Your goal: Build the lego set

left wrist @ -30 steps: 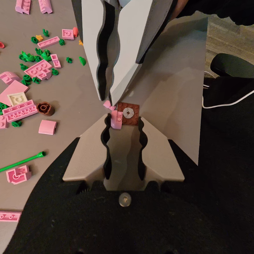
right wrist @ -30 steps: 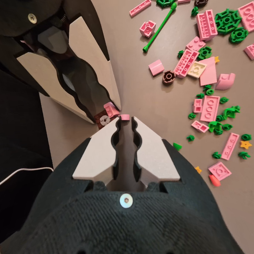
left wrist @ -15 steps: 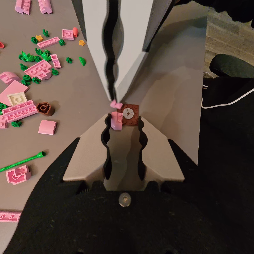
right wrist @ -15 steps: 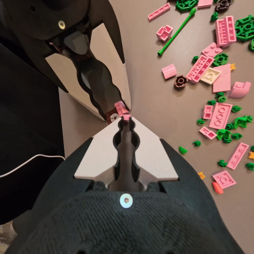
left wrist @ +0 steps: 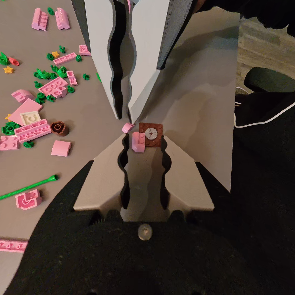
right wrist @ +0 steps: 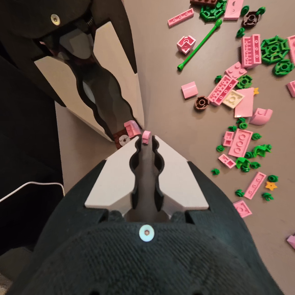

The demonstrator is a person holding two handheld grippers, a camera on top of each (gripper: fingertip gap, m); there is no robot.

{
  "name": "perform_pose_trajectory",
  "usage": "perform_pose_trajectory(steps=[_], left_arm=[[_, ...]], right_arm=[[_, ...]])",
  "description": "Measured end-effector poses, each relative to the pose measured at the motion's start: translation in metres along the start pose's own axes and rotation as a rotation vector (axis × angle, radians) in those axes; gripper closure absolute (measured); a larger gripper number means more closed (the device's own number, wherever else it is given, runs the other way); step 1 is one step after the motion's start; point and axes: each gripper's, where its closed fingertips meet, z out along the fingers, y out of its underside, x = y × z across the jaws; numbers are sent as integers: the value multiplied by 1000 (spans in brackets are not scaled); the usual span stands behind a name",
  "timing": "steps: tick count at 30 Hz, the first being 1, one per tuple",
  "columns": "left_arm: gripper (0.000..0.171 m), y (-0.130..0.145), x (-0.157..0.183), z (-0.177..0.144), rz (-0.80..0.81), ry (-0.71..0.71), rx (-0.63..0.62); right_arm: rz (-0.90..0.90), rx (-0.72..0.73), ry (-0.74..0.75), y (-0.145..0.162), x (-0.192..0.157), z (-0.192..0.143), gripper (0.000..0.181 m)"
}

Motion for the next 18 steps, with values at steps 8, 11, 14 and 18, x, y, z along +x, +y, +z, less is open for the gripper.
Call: perform_pose_trajectory(steps=[8,11,14,18], left_arm=[[135,-1,-2,-1,-4,-13,10],[133,-5,-5,-5,-34,-12,48],[132,-11,-14,-14,-61,-40,116],[131,-21,-26,-29,-56,-113,221]], right_arm=[[5,-27,48,4,3,9,171],[36,-17,54,5,6,11,174],[81,43,57,-3,4,8,174],[140,174,73,-20,2,-5,175]])
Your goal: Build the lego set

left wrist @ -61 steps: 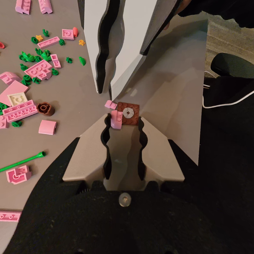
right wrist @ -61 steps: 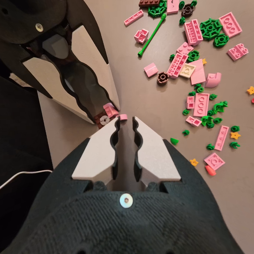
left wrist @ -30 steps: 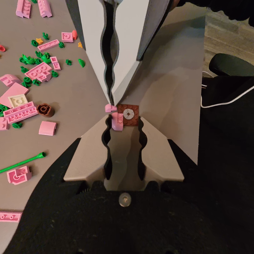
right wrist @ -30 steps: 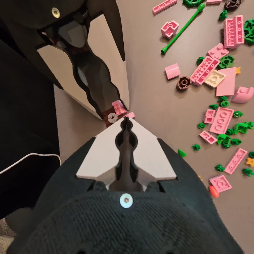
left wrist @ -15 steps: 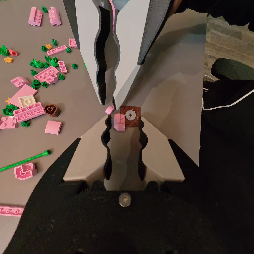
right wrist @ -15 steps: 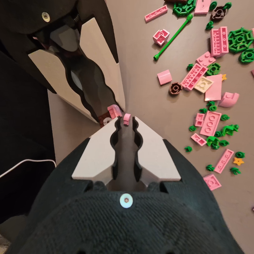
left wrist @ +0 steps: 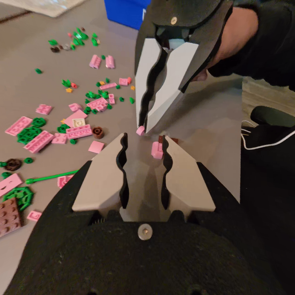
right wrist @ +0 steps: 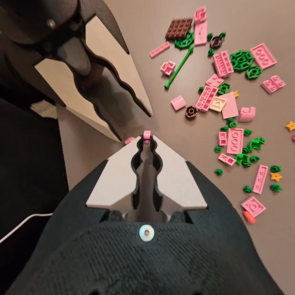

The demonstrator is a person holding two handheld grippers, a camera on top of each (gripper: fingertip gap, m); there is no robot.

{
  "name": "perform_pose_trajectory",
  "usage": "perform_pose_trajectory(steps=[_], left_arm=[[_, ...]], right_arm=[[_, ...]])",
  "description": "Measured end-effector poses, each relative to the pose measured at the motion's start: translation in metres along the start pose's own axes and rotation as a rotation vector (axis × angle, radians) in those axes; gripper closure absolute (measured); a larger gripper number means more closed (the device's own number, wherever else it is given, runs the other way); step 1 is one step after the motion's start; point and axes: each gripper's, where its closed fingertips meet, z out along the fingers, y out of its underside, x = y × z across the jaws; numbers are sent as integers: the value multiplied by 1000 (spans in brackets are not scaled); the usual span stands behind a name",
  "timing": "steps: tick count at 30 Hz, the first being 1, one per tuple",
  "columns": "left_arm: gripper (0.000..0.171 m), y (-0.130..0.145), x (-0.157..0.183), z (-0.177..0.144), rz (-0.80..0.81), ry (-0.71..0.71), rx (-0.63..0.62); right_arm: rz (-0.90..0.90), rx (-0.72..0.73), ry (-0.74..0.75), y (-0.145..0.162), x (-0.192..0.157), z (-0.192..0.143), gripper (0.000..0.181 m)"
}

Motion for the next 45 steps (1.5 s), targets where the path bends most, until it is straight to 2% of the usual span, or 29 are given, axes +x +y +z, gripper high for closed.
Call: perform_pose_trajectory(steps=[4,8,16,19,22,26,31,34,41,45], left_arm=[[135,-7,-5,-6,37,-50,54],[133,-7,-1,-5,90,-63,49],[132,-4,-1,-2,122,-80,25],[137,4,6,2,116,-31,-30],[133,15,10,9,154,-36,-112],[122,20,13,11,213,-55,-142],[105,20,18,9,70,43,-133],[100,20,18,7,8,77,-128],[104,36,25,16,124,35,-244],[110,41,21,18,117,4,-277]], right_arm=[[87,120,-40,-16,-8,-13,175],[156,164,-73,-19,-12,-19,175],[121,100,31,-3,-7,-16,175],[122,107,53,-2,-8,-18,175],[128,113,76,1,-9,-18,175],[177,127,94,7,-10,-17,175],[335,221,144,4,1,-18,175],[403,219,150,9,1,-10,175],[505,177,204,26,0,-1,175],[559,185,194,29,-5,1,175]])
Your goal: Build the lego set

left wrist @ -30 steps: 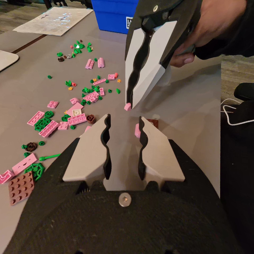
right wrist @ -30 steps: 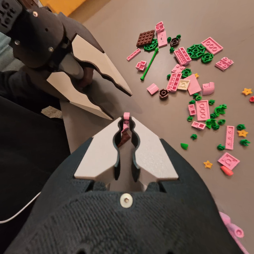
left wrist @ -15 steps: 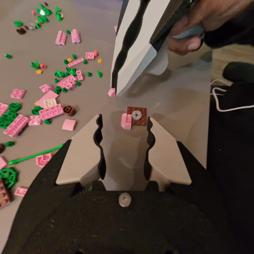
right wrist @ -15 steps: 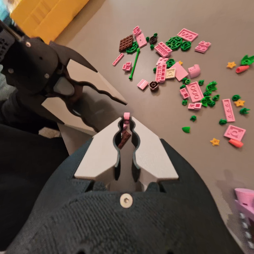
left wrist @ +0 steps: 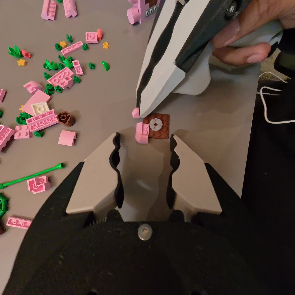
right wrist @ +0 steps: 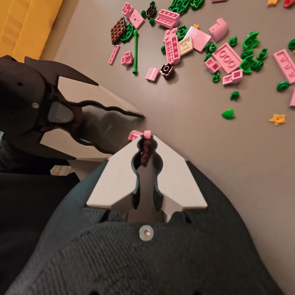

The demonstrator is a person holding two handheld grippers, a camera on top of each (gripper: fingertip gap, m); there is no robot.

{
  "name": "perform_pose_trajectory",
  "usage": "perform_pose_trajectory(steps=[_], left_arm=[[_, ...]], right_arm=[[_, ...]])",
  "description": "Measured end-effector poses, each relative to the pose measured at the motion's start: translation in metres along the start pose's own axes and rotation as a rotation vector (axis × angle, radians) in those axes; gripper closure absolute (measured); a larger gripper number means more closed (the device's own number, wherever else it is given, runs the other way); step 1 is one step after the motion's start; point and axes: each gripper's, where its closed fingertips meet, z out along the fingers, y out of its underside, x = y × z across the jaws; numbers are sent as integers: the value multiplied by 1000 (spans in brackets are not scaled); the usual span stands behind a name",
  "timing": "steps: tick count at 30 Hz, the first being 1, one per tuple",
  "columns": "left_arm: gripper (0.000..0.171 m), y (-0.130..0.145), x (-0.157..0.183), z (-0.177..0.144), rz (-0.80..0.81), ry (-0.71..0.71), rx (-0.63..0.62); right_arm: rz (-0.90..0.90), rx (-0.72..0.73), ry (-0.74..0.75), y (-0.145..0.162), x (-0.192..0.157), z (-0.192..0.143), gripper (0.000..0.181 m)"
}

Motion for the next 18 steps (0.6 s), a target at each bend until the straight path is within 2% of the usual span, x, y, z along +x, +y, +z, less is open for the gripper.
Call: perform_pose_trajectory(steps=[9,14,18], left_arm=[[118,0,2,0,2,12,1],[120,0,2,-1,1,17,2],[122,0,2,-1,0,20,2]], right_arm=[[25,6,-7,4,-6,6,174],[7,18,-29,1,-6,-1,162],[-44,31,-14,-4,-1,-6,162]])
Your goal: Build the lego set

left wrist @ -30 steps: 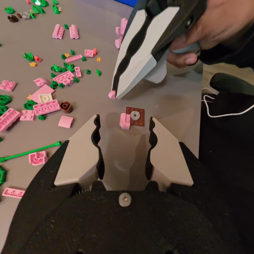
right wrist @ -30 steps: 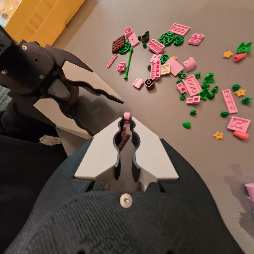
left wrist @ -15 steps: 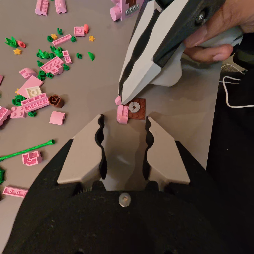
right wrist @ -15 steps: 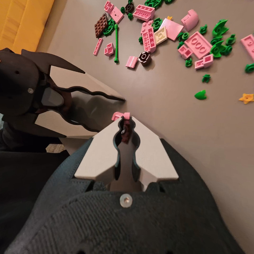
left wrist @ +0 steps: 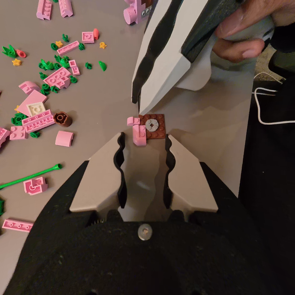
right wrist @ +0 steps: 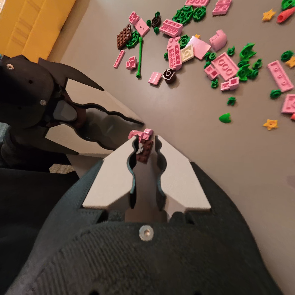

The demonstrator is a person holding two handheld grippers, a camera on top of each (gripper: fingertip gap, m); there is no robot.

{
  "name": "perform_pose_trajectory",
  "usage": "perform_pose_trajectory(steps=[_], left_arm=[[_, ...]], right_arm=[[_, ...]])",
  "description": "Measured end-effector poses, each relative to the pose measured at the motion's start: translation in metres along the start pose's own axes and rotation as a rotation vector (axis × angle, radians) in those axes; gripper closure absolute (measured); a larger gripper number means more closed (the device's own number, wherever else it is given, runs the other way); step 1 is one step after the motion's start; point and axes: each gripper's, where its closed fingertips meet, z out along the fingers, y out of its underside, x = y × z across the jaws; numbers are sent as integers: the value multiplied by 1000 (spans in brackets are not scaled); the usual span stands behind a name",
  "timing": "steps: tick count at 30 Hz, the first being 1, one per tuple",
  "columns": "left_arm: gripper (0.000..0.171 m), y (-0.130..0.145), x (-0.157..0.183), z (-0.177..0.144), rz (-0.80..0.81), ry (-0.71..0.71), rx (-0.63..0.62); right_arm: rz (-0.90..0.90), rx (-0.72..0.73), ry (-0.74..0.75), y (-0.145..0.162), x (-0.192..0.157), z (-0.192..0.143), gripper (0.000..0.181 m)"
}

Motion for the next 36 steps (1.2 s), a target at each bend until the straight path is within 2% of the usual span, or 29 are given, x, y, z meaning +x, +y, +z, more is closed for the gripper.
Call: perform_pose_trajectory(steps=[6,9,13,18,24,30,36], left_arm=[[125,0,0,0,-5,2,1],[127,0,0,0,-4,5,2],[130,0,1,0,1,9,1],[133,2,-1,-6,-72,64,17],[132,5,-8,-22,-175,165,79],[132,8,-11,-18,-151,117,43],[132,10,-15,-19,-140,86,36]], right_arm=[[-238,12,23,-12,1,0,168],[-353,-34,-5,-15,-1,5,169],[-375,-121,-91,-13,-4,13,162],[-458,-193,-76,-17,8,7,165],[-459,-224,-88,0,7,8,163],[-507,-191,-89,-10,5,10,164],[-733,-228,-92,-12,-6,19,166]])
